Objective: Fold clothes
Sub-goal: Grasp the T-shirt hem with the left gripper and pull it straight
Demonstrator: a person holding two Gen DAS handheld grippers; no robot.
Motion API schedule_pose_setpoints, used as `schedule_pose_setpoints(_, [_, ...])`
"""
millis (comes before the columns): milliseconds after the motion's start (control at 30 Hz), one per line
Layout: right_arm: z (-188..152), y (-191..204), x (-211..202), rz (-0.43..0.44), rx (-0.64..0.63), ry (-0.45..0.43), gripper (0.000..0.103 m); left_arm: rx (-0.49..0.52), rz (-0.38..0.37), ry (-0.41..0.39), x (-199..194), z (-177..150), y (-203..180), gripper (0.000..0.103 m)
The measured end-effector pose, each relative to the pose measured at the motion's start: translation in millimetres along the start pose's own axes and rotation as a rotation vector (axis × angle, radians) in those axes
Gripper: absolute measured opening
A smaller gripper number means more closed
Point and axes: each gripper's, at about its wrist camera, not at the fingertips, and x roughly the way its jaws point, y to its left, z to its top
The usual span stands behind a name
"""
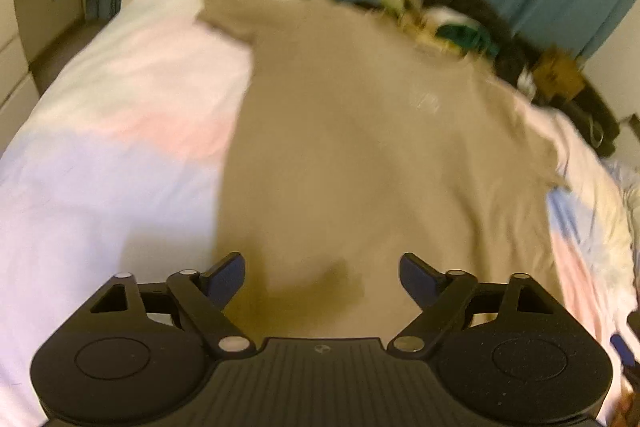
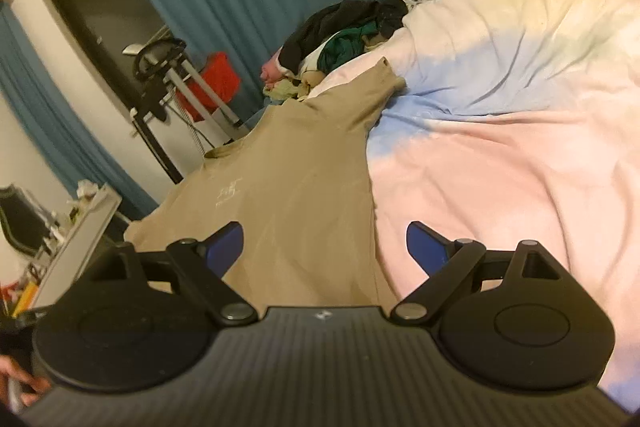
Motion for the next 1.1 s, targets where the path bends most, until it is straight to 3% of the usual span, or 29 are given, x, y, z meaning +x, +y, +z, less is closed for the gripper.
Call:
schedule_pose_setpoints(133, [1, 5, -3, 0.005, -0.035, -0.013, 0.09, -0.019, 0.059, 0.109, -5, -5, 33, 0.075])
schedule_pose_setpoints(267, [0, 3, 3, -0.013, -0.031, 0.008, 0.09, 0.015, 0.053, 0.172, -5, -14, 42, 0.071])
schedule_pose_setpoints(400, [-1, -2, 6, -0.008, -0.01, 0.031, 0.09, 0.088, 0.019, 0.258, 4, -20, 29, 0.069])
schedule_pose_setpoints(600, [-5, 0, 17, -0.022, -0.033, 0.067, 0.09, 0.296, 0.073, 0.37, 13, -26, 4, 0.067])
schedule_pose_setpoints(700, [-7, 1, 21, -0.024, -0.046, 0.086, 0.09, 0.394, 0.101, 0.416, 16, -29, -7, 0.055])
schedule_pose_setpoints(767, [-7, 1, 22, -0.022, -0.048, 0.09, 0.09, 0.421, 0.106, 0.43, 11, -27, -6, 0.02])
schedule_pose_setpoints(833, [-7, 1, 22, -0.017, -0.049, 0.094, 0.09, 0.42, 0.102, 0.432, 1, -23, 1, 0.008])
schedule_pose_setpoints(967, [-8, 3, 23, -0.008, -0.052, 0.104, 0.09, 0.363, 0.106, 0.462, -23, -13, 21, 0.004])
schedule_pose_setpoints(1100, [-9, 8, 24, -0.006, -0.076, 0.106, 0.09, 0.326, 0.169, 0.486, -36, -9, 37, 0.004])
